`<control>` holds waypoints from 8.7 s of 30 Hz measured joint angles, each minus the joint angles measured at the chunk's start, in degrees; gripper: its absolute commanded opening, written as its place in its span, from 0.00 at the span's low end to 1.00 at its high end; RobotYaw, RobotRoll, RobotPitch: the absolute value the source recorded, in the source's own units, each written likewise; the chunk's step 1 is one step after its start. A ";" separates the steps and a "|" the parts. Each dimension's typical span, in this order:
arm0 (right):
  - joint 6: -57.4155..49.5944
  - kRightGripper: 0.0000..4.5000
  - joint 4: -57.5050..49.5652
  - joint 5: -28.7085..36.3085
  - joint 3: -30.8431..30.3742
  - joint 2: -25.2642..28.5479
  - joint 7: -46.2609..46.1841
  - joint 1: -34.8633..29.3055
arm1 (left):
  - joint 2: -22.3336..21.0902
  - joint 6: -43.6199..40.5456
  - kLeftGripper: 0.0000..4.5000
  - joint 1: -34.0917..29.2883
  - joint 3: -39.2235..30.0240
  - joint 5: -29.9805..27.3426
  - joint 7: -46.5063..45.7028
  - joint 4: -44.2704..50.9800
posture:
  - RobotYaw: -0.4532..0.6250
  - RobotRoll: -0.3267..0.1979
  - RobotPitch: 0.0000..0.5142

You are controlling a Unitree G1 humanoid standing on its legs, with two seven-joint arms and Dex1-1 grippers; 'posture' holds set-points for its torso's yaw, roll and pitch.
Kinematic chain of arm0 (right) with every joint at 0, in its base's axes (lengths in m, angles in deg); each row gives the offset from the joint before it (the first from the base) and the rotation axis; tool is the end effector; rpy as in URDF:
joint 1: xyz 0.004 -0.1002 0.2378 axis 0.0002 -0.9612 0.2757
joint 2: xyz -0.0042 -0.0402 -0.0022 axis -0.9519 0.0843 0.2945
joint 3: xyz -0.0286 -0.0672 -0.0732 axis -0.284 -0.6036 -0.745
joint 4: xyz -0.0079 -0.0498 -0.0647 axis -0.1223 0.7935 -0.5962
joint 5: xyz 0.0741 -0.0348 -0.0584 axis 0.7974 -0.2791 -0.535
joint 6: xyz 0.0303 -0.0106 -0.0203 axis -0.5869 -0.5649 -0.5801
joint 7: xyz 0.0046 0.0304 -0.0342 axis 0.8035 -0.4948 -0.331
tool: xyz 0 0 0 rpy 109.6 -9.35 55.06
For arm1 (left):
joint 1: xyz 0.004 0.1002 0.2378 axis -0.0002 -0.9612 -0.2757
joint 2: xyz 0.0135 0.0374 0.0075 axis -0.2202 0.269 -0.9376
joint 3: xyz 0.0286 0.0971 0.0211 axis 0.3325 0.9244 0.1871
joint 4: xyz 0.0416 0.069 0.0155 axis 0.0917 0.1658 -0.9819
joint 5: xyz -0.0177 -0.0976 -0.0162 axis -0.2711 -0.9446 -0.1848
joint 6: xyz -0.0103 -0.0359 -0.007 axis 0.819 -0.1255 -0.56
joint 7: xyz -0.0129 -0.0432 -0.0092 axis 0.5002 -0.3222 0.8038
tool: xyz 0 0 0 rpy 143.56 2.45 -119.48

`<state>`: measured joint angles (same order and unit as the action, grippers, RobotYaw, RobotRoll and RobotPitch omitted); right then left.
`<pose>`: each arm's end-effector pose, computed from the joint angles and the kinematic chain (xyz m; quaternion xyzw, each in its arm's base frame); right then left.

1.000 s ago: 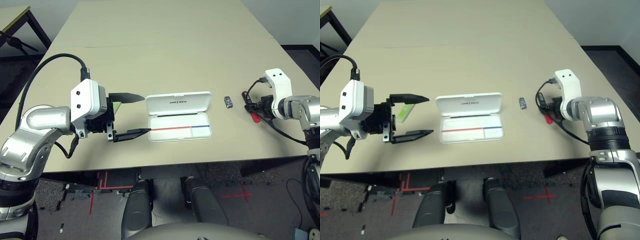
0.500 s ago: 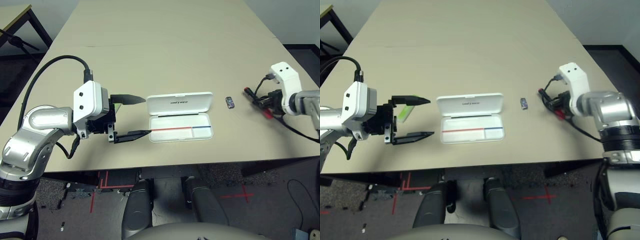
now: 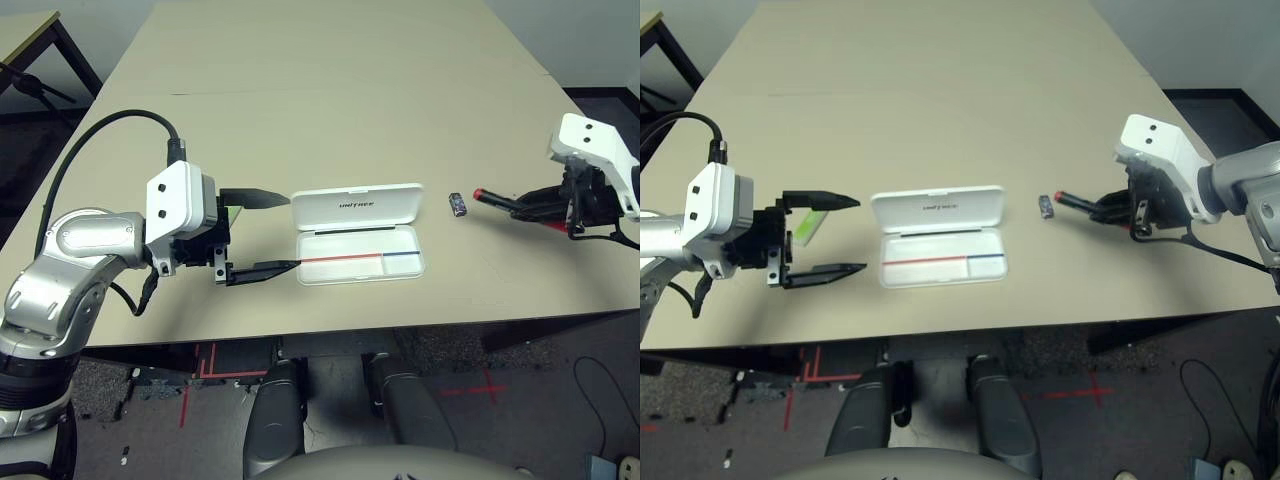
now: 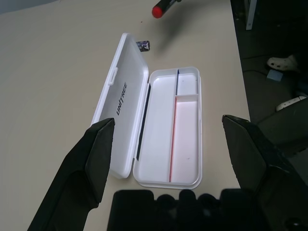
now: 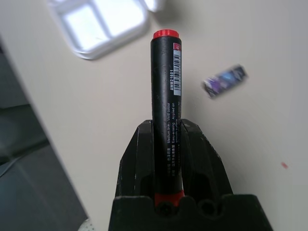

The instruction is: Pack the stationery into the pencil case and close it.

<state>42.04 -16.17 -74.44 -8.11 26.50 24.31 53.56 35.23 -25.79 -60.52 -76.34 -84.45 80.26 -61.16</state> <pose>0.2644 -0.2955 0.2522 -0.2904 0.2839 0.5257 0.7475 0.2180 0.2360 0.2216 0.2388 -0.0025 -0.5856 0.7746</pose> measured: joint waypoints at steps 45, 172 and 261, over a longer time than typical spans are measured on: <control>22.25 0.11 2.18 -14.66 -13.59 -31.35 -12.40 4.89 | -1.08 0.88 1.00 0.39 1.06 2.43 0.69 -1.33 | 0.40 0.62 0.28; -8.00 1.00 -21.82 19.85 9.05 -5.26 -13.05 -11.35 | -7.03 -4.00 0.24 -2.68 7.40 15.29 -5.97 -15.74 | 0.38 0.62 0.31; -5.79 1.00 -20.17 16.38 7.61 -6.26 -14.49 -11.78 | 7.36 -6.14 0.99 15.05 23.06 20.24 3.03 -11.46 | 0.33 0.62 0.34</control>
<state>36.25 -36.34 -58.06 -0.51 20.24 9.82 41.77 42.59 -31.94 -45.46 -53.28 -64.21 83.28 -72.62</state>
